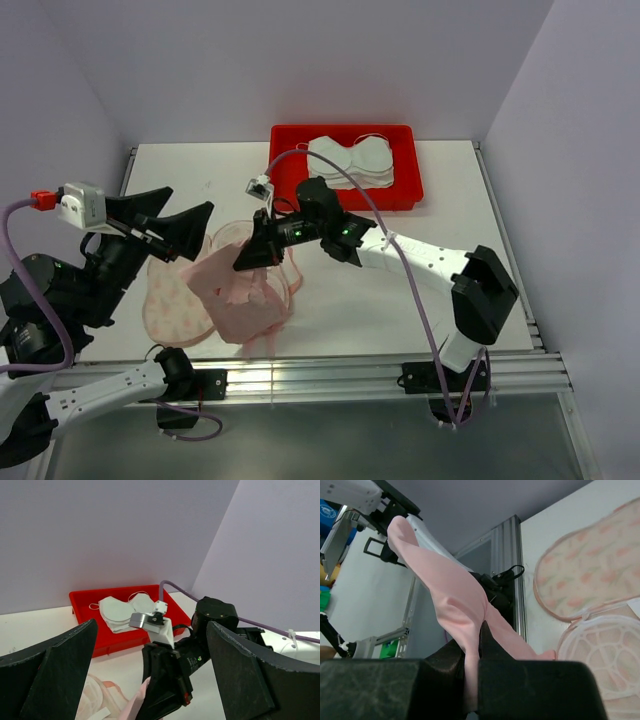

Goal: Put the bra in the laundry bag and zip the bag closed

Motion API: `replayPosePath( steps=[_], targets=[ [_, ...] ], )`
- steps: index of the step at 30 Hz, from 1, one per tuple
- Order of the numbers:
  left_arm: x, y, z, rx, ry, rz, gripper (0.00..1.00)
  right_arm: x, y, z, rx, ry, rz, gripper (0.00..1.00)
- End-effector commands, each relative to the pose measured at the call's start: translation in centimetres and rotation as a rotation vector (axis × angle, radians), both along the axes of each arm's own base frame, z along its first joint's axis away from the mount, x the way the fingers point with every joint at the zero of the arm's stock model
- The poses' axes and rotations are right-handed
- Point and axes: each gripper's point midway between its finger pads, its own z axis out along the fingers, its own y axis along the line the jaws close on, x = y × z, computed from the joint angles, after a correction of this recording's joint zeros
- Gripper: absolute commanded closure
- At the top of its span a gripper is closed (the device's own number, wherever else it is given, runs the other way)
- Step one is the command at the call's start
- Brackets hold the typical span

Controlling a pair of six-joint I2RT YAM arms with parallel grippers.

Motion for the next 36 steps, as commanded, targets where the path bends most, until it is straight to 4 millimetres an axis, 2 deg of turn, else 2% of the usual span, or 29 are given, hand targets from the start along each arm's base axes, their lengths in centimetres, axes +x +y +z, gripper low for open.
replayPosePath(
  steps=[1,2,3,5,10,11,12,15,20,23,26,29,33,36],
  targets=[
    [0.6,-0.2,0.1,-0.011,0.001,0.027,0.03,1.1,1.1,1.7,0.059,-0.048,0.004,1.0],
    [0.7,-0.3,0.0,-0.005,0.003,0.027,0.03,2.6,1.5,0.2,0.029,-0.039,-0.036,1.0],
    [0.7,-0.4,-0.1,-0.003,0.003,0.026,0.03,3.3,1.8,-0.1,0.02,-0.047,-0.056,1.0],
    [1.0,-0.7,-0.2,0.005,0.002,0.028,0.03,5.4,2.1,-2.1,-0.026,-0.049,-0.111,1.0],
    [1.6,-1.5,-0.7,0.038,0.009,0.032,0.03,9.6,2.7,-3.4,-0.052,-0.077,-0.19,1.0],
    [1.7,-1.6,-0.7,0.039,0.01,0.032,0.03,10.4,3.1,-4.7,-0.07,-0.065,-0.196,1.0],
    [1.7,-1.7,-0.8,0.044,0.011,0.033,0.02,11.4,3.3,-4.2,-0.062,-0.074,-0.209,1.0],
    [2.0,-2.1,-1.1,0.055,0.018,0.033,0.02,13.6,3.9,-6.4,-0.104,-0.053,-0.232,1.0],
    [2.2,-2.2,-1.5,0.067,0.024,0.039,0.02,16.0,4.8,-10.1,-0.156,0.001,-0.239,1.0],
    [2.4,-2.5,-1.9,0.066,0.038,0.039,0.03,16.7,5.1,-11.7,-0.182,0.025,-0.249,1.0],
    [2.6,-3.1,-3.4,0.055,0.099,0.031,0.07,17.4,5.2,-12.9,-0.204,0.042,-0.276,1.0],
    [2.7,-3.9,-6.9,0.06,0.209,0.021,0.1,17.8,5.0,-14.7,-0.249,0.062,-0.3,0.98],
    [2.8,-4.0,-12.7,0.067,0.353,0.053,0.17,18.2,4.5,-16.2,-0.285,0.071,-0.336,0.96],
    [2.6,-3.9,-15.1,0.033,0.423,0.067,0.23,18.6,4.1,-17.4,-0.325,0.077,-0.371,0.92]
  ],
)
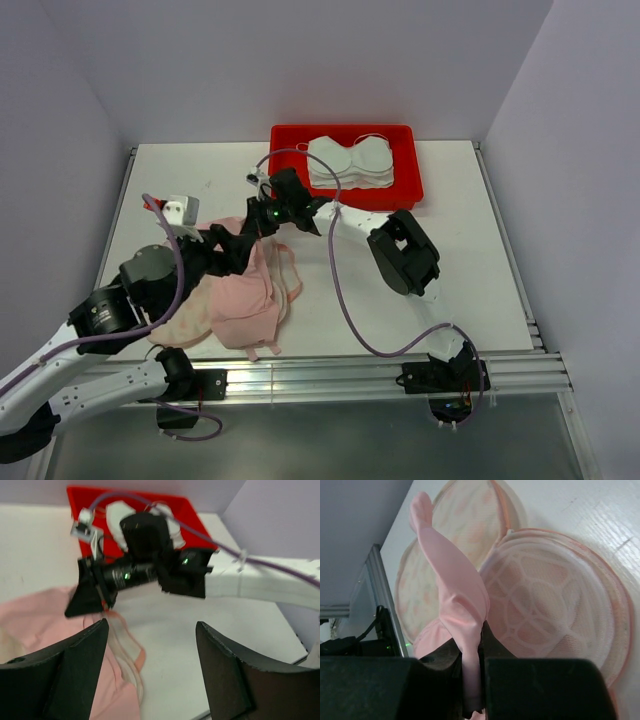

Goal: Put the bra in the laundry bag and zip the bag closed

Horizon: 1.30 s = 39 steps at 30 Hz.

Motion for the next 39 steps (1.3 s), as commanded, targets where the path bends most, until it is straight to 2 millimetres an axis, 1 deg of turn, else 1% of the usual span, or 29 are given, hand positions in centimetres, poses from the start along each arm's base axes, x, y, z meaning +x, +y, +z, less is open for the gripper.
replayPosePath(
  steps=[1,3,6,7,9,10,12,13,14,18,19,22,23,24,25,26,27,28,29,30,31,32,33,34,35,36,37,38,39],
  targets=[
    [-0.4,0.6,-2.2,-0.09,0.104,0.059,0.24,1.8,-0.2,-0.3,-0.033,-0.039,-0.067,0.89],
    [-0.3,0.6,-4.3,-0.084,0.161,0.087,0.26,2.3,-0.3,-0.8,-0.051,-0.052,-0.088,0.82],
    [-0.3,0.8,-7.1,-0.068,0.237,0.129,0.29,2.4,-0.8,-1.7,-0.096,-0.04,-0.103,0.67],
    [-0.3,1.0,-7.6,-0.066,0.252,0.145,0.3,2.8,-1.0,-2.1,-0.115,-0.048,-0.12,0.56],
    [-0.4,1.3,-8.3,-0.082,0.272,0.171,0.31,3.1,-1.1,-1.9,-0.128,-0.061,-0.13,0.44],
    [-0.3,1.7,-8.3,-0.089,0.271,0.192,0.32,3.1,-1.3,-1.9,-0.142,-0.061,-0.134,0.34],
    [-0.2,2.1,-8.6,-0.102,0.266,0.211,0.33,3.4,-1.6,-0.7,-0.146,-0.099,-0.147,0.25],
    [-0.1,2.2,-8.5,-0.113,0.262,0.225,0.34,3.5,-1.8,-0.2,-0.153,-0.113,-0.149,0.18],
    [0.0,2.3,-8.8,-0.108,0.265,0.233,0.35,3.8,-2.1,1.0,-0.151,-0.139,-0.167,0.15],
    [0.3,2.9,-11.0,-0.07,0.301,0.298,0.38,3.8,-3.8,3.2,-0.185,-0.187,-0.206,0.02],
    [0.5,2.7,-11.0,-0.082,0.295,0.297,0.39,3.5,-4.5,3.6,-0.191,-0.192,-0.216,0.0],
    [0.7,2.3,-12.2,-0.081,0.294,0.297,0.39,3.0,-6.0,4.3,-0.187,-0.193,-0.237,0.0],
    [1.1,2.1,-12.1,-0.098,0.279,0.302,0.4,2.2,-6.9,4.4,-0.191,-0.188,-0.241,0.0],
    [1.2,2.1,-12.9,-0.085,0.282,0.308,0.41,1.8,-7.2,4.7,-0.183,-0.189,-0.243,0.0],
    [1.3,1.9,-13.0,-0.087,0.28,0.306,0.41,1.2,-7.6,6.2,-0.157,-0.196,-0.253,0.0],
    [1.7,1.6,-12.9,-0.103,0.271,0.303,0.42,0.0,-8.6,4.5,-0.18,-0.16,-0.253,0.0],
    [1.9,1.3,-13.2,-0.091,0.273,0.287,0.42,-0.4,-8.7,4.9,-0.146,-0.153,-0.271,0.0],
    [2.4,1.6,-13.4,-0.093,0.271,0.304,0.43,-2.1,-10.0,4.4,-0.147,-0.13,-0.273,0.0],
    [2.8,1.7,-14.1,-0.086,0.276,0.307,0.43,-3.0,-10.4,4.3,-0.137,-0.118,-0.278,0.0],
    [3.2,0.7,-13.9,-0.102,0.276,0.255,0.44,-3.7,-10.6,4.8,-0.097,-0.132,-0.289,0.0],
    [3.6,0.5,-14.2,-0.111,0.282,0.238,0.44,-6.4,-11.7,3.8,-0.094,-0.089,-0.301,0.01],
    [4.6,1.5,-15.3,-0.109,0.295,0.272,0.45,-7.8,-11.9,3.8,-0.072,-0.074,-0.298,0.03],
    [5.2,1.6,-16.1,-0.106,0.31,0.268,0.45,-9.1,-11.7,4.1,-0.036,-0.067,-0.288,0.12],
    [6.0,1.7,-16.3,-0.143,0.32,0.255,0.46,-12.3,-11.9,2.9,-0.036,-0.012,-0.264,0.16],
    [6.2,1.8,-17.5,-0.139,0.34,0.251,0.47,-13.4,-11.9,2.5,-0.034,0.002,-0.261,0.2],
    [6.6,1.9,-18.3,-0.139,0.357,0.256,0.47,-14.6,-11.8,2.3,-0.028,0.031,-0.256,0.41],
    [7.2,2.3,-18.9,-0.15,0.361,0.276,0.47,-16.5,-11.8,0.9,-0.048,0.066,-0.219,0.52],
    [7.4,2.5,-18.8,-0.161,0.353,0.28,0.47,-17.4,-11.8,0.3,-0.058,0.095,-0.199,0.52],
    [7.8,2.7,-19.0,-0.166,0.353,0.293,0.46,-18.1,-11.6,-0.1,-0.054,0.113,-0.178,0.63]
  ],
)
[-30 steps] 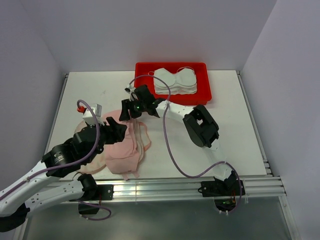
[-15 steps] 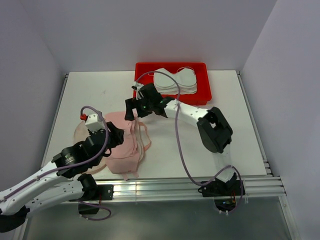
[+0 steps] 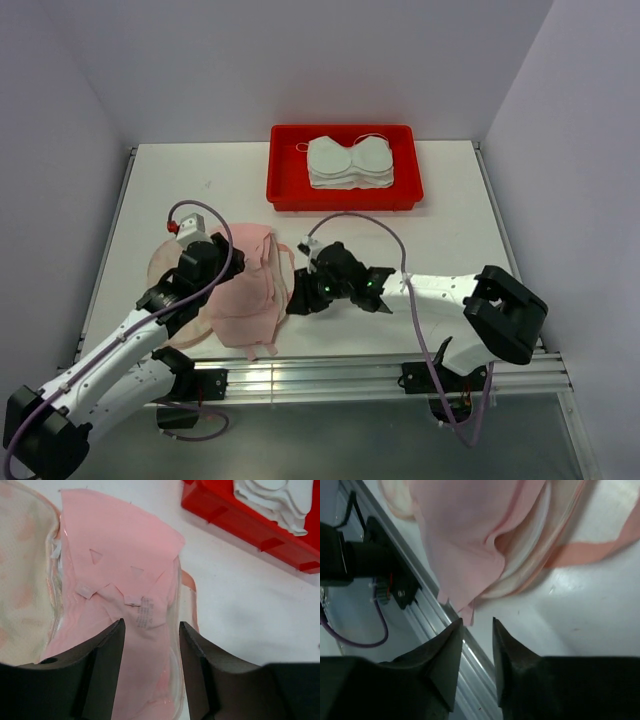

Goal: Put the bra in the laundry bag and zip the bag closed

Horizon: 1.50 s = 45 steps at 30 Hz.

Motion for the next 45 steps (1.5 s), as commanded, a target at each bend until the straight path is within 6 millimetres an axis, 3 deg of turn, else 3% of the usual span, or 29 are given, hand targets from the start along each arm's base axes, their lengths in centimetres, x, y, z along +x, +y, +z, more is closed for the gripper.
replayPosePath(
  steps=[1,2,4,5,6,10,12,23,30,33,35,39,45],
  targets=[
    [2.0,-1.2,1.9,-0.093,-0.092,-0.047,0.45,-1.9,1.5,0.4,0.094,0.08,0.002,0.64],
    [2.2,-1.1,1.9,-0.097,-0.093,-0.043,0.45,-2.6,1.7,0.2,0.096,0.096,0.021,0.64],
    [2.6,-0.8,1.4,-0.095,-0.08,-0.036,0.44,-4.0,2.7,0.1,0.102,0.111,0.069,0.53],
    [2.7,-0.6,0.7,-0.088,-0.071,-0.025,0.43,-4.7,3.2,0.0,0.099,0.115,0.095,0.46],
    [2.8,-0.4,0.3,-0.086,-0.064,-0.018,0.43,-5.1,3.5,-0.1,0.097,0.123,0.115,0.33],
    [3.3,0.4,-1.2,-0.089,-0.039,0.013,0.43,-6.6,5.4,-1.8,0.071,0.19,0.196,0.27],
    [3.2,0.3,-1.7,-0.099,-0.028,0.004,0.43,-6.8,5.7,-2.9,0.056,0.224,0.206,0.32],
    [2.7,0.5,-1.4,-0.123,-0.061,0.003,0.43,-7.0,7.3,-4.7,-0.004,0.271,0.233,0.49],
    [2.5,1.3,-1.9,-0.11,-0.067,0.035,0.43,-7.1,6.9,-5.0,-0.035,0.282,0.222,0.92],
    [2.5,1.6,-2.1,-0.102,-0.07,0.053,0.43,-6.5,5.7,-4.0,-0.058,0.231,0.207,1.0],
    [2.6,1.6,-2.4,-0.1,-0.063,0.054,0.42,-6.1,5.1,-3.5,-0.068,0.211,0.212,1.0],
    [2.7,1.4,-2.1,-0.108,-0.07,0.051,0.42,-7.2,3.7,-3.1,-0.118,0.228,0.326,1.0],
    [2.3,2.0,-1.0,-0.118,-0.106,0.067,0.42,-8.4,3.6,-1.0,-0.082,0.245,0.429,1.0]
  ],
)
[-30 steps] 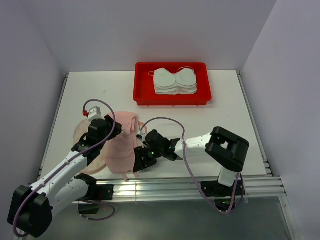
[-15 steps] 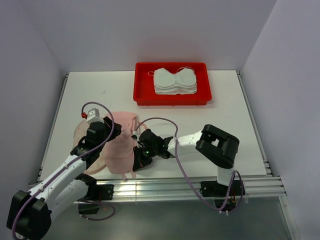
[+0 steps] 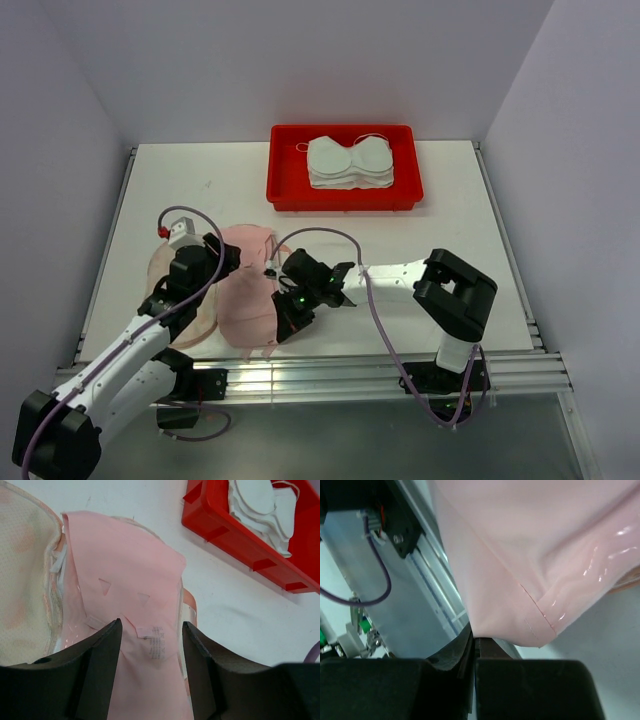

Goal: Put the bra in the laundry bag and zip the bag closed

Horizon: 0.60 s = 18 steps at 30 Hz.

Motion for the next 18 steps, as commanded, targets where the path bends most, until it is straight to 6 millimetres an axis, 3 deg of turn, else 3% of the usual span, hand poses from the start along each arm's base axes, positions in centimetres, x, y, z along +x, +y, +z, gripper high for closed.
replayPosePath(
  steps=[1,8,11,18],
  targets=[
    [0.0,0.7,1.0,-0.01,-0.039,0.038,0.42,-1.0,0.3,3.5,0.081,-0.003,0.099,1.0],
    [-0.4,1.9,1.3,0.005,-0.033,0.09,0.42,-2.3,0.9,3.4,0.127,0.075,0.144,1.0],
    [-0.4,2.0,1.7,0.002,-0.046,0.098,0.41,-1.1,1.7,4.1,0.149,0.054,0.115,1.0],
    [-1.2,1.2,1.7,-0.019,-0.015,0.043,0.4,4.5,5.1,10.0,0.359,0.05,-0.053,1.0]
  ],
)
